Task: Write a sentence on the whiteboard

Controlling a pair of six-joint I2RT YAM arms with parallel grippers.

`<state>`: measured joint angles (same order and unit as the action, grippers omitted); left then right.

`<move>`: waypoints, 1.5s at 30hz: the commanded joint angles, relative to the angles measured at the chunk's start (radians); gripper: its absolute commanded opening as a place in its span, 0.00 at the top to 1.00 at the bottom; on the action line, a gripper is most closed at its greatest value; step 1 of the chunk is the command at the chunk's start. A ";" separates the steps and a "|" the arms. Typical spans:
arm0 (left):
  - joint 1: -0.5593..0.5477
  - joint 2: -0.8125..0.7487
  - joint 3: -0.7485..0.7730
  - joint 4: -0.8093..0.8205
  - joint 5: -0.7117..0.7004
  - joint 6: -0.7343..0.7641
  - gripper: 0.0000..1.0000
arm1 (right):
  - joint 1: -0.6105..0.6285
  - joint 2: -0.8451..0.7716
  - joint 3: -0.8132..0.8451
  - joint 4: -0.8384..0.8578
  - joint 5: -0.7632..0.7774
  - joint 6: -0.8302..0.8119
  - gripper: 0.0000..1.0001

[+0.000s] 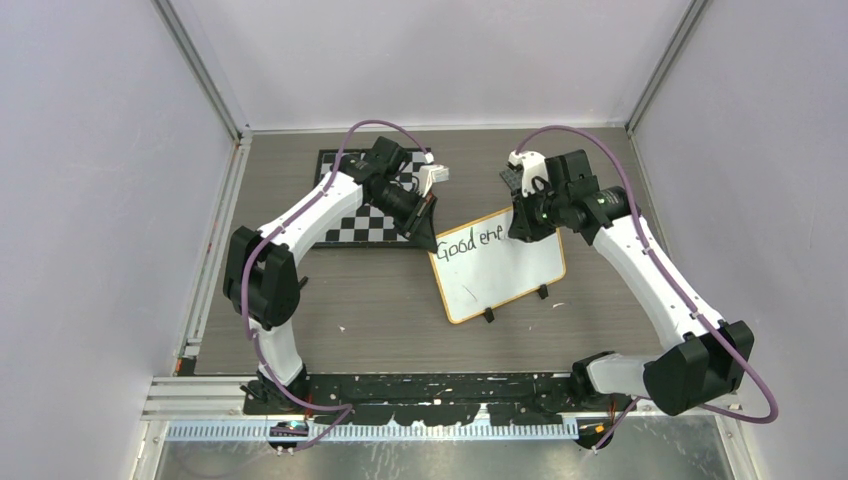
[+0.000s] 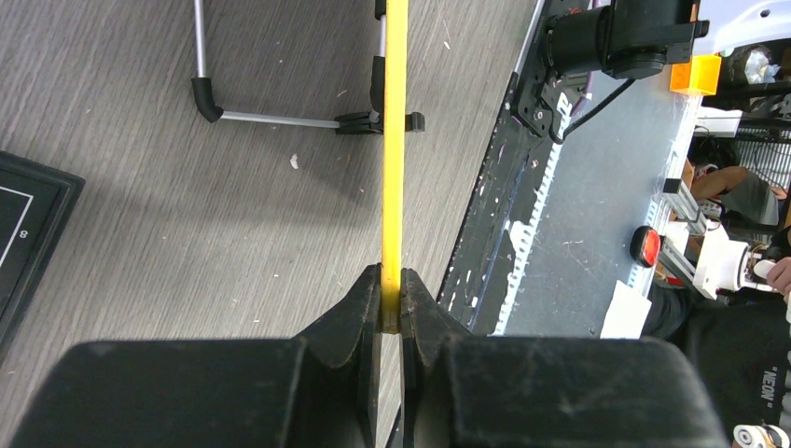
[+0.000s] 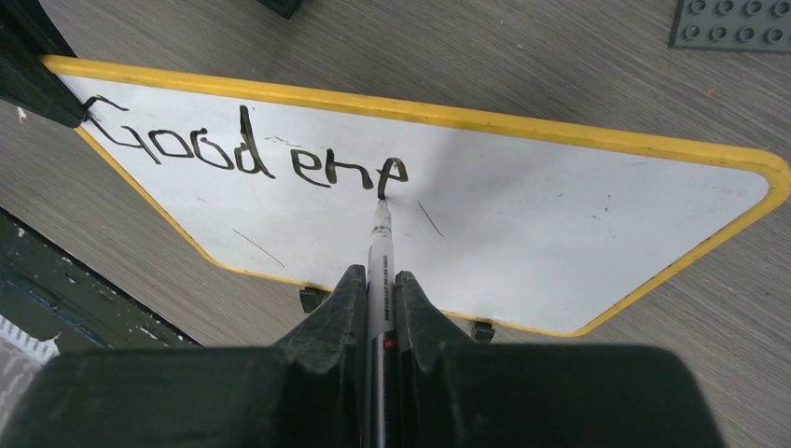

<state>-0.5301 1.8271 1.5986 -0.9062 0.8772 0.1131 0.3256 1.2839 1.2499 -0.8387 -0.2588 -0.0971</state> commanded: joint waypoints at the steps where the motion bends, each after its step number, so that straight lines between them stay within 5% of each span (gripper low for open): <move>1: -0.010 0.002 0.013 0.000 0.027 0.006 0.99 | 0.006 -0.026 -0.010 0.041 0.031 -0.021 1.00; 22: -0.011 0.005 0.025 -0.010 0.033 0.013 0.98 | -0.002 -0.054 0.066 -0.058 -0.002 -0.082 1.00; 45: -0.011 0.006 0.026 -0.013 0.031 0.016 0.98 | -0.034 -0.001 0.093 0.039 -0.009 -0.050 1.00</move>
<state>-0.5312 1.8271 1.5986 -0.9081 0.8879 0.1177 0.2920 1.2713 1.2953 -0.8532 -0.2573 -0.1558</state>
